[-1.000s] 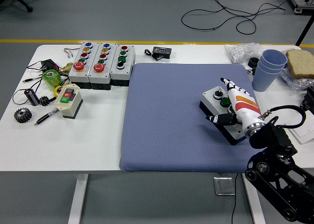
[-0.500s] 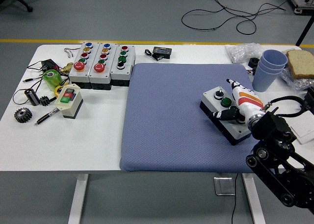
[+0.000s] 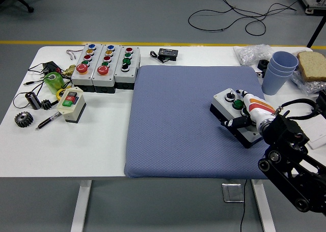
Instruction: Pick up the button,place it on the desk,press the button,press the button
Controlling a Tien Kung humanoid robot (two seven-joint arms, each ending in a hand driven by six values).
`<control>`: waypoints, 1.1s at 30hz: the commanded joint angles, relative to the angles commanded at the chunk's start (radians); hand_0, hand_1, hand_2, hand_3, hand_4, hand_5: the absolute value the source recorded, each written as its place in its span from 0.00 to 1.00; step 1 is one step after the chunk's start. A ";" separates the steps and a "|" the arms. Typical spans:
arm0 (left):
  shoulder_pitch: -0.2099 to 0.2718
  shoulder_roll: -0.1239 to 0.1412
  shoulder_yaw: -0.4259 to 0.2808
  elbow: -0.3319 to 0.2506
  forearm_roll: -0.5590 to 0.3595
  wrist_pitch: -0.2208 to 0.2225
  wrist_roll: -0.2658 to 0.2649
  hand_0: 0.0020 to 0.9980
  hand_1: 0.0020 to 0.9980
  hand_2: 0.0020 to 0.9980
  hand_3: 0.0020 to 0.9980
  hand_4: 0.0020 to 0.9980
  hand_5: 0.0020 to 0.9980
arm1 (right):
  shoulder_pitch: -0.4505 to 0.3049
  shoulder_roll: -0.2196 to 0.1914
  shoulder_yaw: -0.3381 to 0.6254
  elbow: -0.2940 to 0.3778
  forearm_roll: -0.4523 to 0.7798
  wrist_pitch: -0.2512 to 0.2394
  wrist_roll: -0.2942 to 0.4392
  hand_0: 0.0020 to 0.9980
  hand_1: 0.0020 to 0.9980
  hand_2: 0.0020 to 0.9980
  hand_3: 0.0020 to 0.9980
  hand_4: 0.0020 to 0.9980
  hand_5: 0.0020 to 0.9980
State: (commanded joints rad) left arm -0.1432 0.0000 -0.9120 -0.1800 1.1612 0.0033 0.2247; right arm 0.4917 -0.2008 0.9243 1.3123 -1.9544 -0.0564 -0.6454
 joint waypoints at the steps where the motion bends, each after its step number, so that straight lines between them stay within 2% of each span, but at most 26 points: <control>1: 0.000 0.000 0.001 0.000 -0.001 0.000 0.000 0.75 0.87 0.90 0.81 0.59 0.87 | 0.001 -0.001 -0.001 -0.001 0.001 0.003 0.000 0.63 0.59 0.79 0.92 1.00 0.23; 4: -0.001 0.000 0.002 0.000 -0.002 0.000 -0.001 0.75 0.87 0.90 0.81 0.59 0.87 | 0.004 -0.003 -0.002 -0.004 -0.006 0.013 0.000 0.63 0.59 0.79 0.92 1.00 0.23; 5: -0.001 0.000 0.001 0.000 -0.002 0.000 -0.001 0.75 0.87 0.90 0.81 0.59 0.86 | 0.006 -0.004 -0.002 -0.005 -0.012 0.016 0.000 0.45 0.41 0.66 0.86 1.00 0.22; 7: -0.001 0.000 0.003 0.000 -0.002 0.000 -0.001 0.75 0.87 0.90 0.81 0.59 0.86 | 0.011 -0.006 -0.004 -0.008 -0.020 0.024 0.000 0.45 0.41 0.66 0.86 1.00 0.22; 10: -0.001 0.000 0.008 0.000 -0.007 0.001 -0.003 0.75 0.87 0.90 0.81 0.59 0.86 | 0.026 -0.010 -0.012 -0.023 -0.027 0.061 0.000 0.45 0.41 0.66 0.86 1.00 0.22; 11: -0.001 0.000 0.009 0.000 -0.008 0.001 -0.003 0.75 0.87 0.90 0.81 0.59 0.85 | 0.028 -0.010 -0.013 -0.025 -0.028 0.067 0.000 0.25 0.30 0.58 0.80 0.98 0.21; 16: -0.001 0.000 0.005 0.000 -0.004 0.001 -0.002 0.75 0.87 0.90 0.81 0.59 0.85 | 0.038 -0.013 -0.021 -0.044 -0.066 0.095 0.000 0.25 0.30 0.58 0.80 0.98 0.21; 17: -0.001 0.000 0.005 0.000 -0.004 0.001 -0.002 0.75 0.87 0.90 0.81 0.59 0.85 | 0.040 -0.014 -0.021 -0.046 -0.068 0.100 0.000 0.19 0.25 0.54 0.73 0.98 0.22; 22: -0.002 0.000 -0.002 0.000 0.003 0.001 -0.001 0.75 0.87 0.90 0.81 0.59 0.85 | 0.051 -0.021 -0.029 -0.052 -0.090 0.113 0.000 0.19 0.25 0.54 0.73 0.98 0.22; 23: -0.002 0.000 -0.003 0.000 0.004 0.000 -0.001 0.75 0.87 0.90 0.81 0.59 0.85 | 0.052 -0.022 -0.030 -0.053 -0.093 0.113 0.000 0.13 0.18 0.46 0.58 0.93 0.19; 24: -0.002 0.000 -0.003 0.000 0.003 0.001 -0.001 0.75 0.87 0.90 0.81 0.59 0.85 | 0.054 -0.024 -0.032 -0.053 -0.096 0.113 0.000 0.13 0.18 0.46 0.58 0.93 0.19; 26: -0.003 0.000 0.000 0.000 0.003 0.000 -0.001 0.75 0.87 0.90 0.81 0.59 0.85 | 0.056 -0.030 -0.038 -0.053 -0.105 0.100 0.000 0.13 0.18 0.46 0.58 0.93 0.19; 28: -0.003 0.000 -0.003 0.000 0.004 0.001 -0.001 0.75 0.87 0.90 0.81 0.59 0.85 | 0.057 -0.037 -0.044 -0.052 -0.108 0.066 0.000 0.13 0.18 0.46 0.58 0.93 0.19; 29: -0.002 0.000 -0.006 0.000 0.005 0.002 -0.001 0.75 0.87 0.90 0.81 0.59 0.85 | 0.058 -0.043 -0.048 -0.048 -0.105 0.042 0.000 0.05 0.07 0.36 0.45 0.78 0.14; 33: -0.002 0.000 -0.012 0.000 0.012 0.001 0.000 0.75 0.87 0.90 0.81 0.59 0.85 | 0.061 -0.058 -0.060 -0.036 -0.084 -0.009 0.005 0.05 0.07 0.36 0.45 0.78 0.14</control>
State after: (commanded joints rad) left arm -0.1452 0.0000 -0.9243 -0.1800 1.1732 0.0048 0.2248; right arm 0.5524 -0.2589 0.8638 1.2762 -2.0384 -0.0650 -0.6403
